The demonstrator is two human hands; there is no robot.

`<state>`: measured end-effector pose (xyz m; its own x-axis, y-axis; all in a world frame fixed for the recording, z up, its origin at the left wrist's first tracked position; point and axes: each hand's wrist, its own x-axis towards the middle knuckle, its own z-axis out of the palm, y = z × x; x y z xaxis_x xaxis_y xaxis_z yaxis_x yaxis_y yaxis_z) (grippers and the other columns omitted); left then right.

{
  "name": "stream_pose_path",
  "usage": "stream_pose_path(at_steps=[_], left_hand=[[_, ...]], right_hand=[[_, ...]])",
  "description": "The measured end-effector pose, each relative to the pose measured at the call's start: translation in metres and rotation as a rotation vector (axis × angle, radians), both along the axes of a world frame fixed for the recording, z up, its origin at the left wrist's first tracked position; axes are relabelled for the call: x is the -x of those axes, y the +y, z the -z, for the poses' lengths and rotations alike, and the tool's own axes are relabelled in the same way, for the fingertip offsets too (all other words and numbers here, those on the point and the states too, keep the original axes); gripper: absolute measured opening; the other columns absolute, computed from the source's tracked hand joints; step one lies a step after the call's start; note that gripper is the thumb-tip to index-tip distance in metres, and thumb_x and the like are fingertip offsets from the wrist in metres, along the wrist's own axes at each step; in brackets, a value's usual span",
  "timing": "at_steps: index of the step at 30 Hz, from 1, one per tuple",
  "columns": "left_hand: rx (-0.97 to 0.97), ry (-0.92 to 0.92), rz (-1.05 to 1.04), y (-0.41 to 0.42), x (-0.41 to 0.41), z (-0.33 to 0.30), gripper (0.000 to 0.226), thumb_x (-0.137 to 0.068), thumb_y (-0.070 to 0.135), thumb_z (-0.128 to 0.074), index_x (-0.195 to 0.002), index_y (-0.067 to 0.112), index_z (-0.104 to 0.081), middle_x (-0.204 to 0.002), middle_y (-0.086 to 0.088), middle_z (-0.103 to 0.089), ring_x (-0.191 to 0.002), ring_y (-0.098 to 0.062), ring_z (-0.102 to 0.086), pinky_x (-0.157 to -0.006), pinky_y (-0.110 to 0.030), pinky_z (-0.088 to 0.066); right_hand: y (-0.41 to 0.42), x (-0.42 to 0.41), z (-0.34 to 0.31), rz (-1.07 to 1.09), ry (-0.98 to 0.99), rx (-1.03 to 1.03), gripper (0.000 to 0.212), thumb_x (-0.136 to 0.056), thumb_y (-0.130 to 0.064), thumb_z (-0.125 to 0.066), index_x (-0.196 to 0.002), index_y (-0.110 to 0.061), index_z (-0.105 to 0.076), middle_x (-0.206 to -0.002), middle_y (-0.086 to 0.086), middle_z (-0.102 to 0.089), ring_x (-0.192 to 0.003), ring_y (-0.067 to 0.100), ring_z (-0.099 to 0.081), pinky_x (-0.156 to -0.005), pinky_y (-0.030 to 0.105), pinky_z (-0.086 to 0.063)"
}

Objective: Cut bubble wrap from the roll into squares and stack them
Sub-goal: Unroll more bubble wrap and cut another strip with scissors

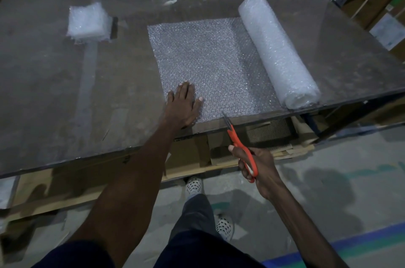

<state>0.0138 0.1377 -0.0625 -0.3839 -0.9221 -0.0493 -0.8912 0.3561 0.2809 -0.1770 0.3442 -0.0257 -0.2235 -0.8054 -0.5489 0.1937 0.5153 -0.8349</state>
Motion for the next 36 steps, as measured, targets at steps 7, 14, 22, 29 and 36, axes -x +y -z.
stream_pose_path(at_steps=[7,14,22,29,36], left_hand=[[-0.014,0.007,-0.007,0.002,0.001,-0.002,0.066,-0.106,0.05,-0.018,-0.159,0.011,-0.012,-0.167,-0.009,-0.005,-0.154,-0.024,0.001,-0.123,-0.05,0.0],[-0.016,0.012,-0.006,0.001,0.001,-0.002,0.067,-0.106,0.051,-0.017,-0.16,0.012,-0.01,-0.168,-0.008,-0.004,-0.154,-0.023,0.002,-0.123,-0.05,0.001],[-0.02,0.014,-0.005,0.002,0.001,-0.003,0.066,-0.106,0.051,-0.018,-0.16,0.012,-0.01,-0.168,-0.009,-0.003,-0.154,-0.024,0.002,-0.123,-0.05,0.0],[-0.01,0.017,-0.013,0.003,0.001,-0.004,0.065,-0.107,0.05,-0.019,-0.159,0.011,-0.012,-0.167,-0.009,-0.005,-0.154,-0.024,0.0,-0.123,-0.051,-0.001],[-0.029,0.008,-0.014,0.005,0.002,-0.008,0.065,-0.107,0.049,-0.019,-0.16,0.011,-0.009,-0.168,-0.008,-0.002,-0.154,-0.022,0.003,-0.123,-0.049,0.001]], right_hand=[[-0.012,-0.003,-0.005,0.03,0.019,-0.017,0.041,-0.082,-0.029,-0.084,-0.094,0.008,-0.071,-0.06,0.009,-0.055,-0.04,0.012,-0.044,-0.036,0.019,-0.034],[-0.012,-0.003,-0.003,0.007,0.009,0.015,0.028,-0.083,-0.024,-0.084,-0.071,-0.008,-0.064,-0.055,0.008,-0.051,-0.036,0.011,-0.041,-0.036,0.019,-0.032],[-0.024,-0.004,-0.008,0.002,0.014,0.0,0.031,-0.08,-0.03,-0.085,-0.076,-0.006,-0.068,-0.053,0.005,-0.054,-0.04,0.013,-0.045,-0.038,0.02,-0.035],[-0.025,-0.003,-0.003,-0.011,0.024,0.017,0.032,-0.08,-0.028,-0.086,-0.089,-0.002,-0.069,-0.055,0.005,-0.054,-0.04,0.012,-0.044,-0.038,0.021,-0.035],[-0.033,-0.006,-0.011,-0.01,0.02,0.0,0.032,-0.079,-0.033,-0.086,-0.078,-0.005,-0.07,-0.054,0.006,-0.052,-0.041,0.013,-0.042,-0.039,0.021,-0.033]])
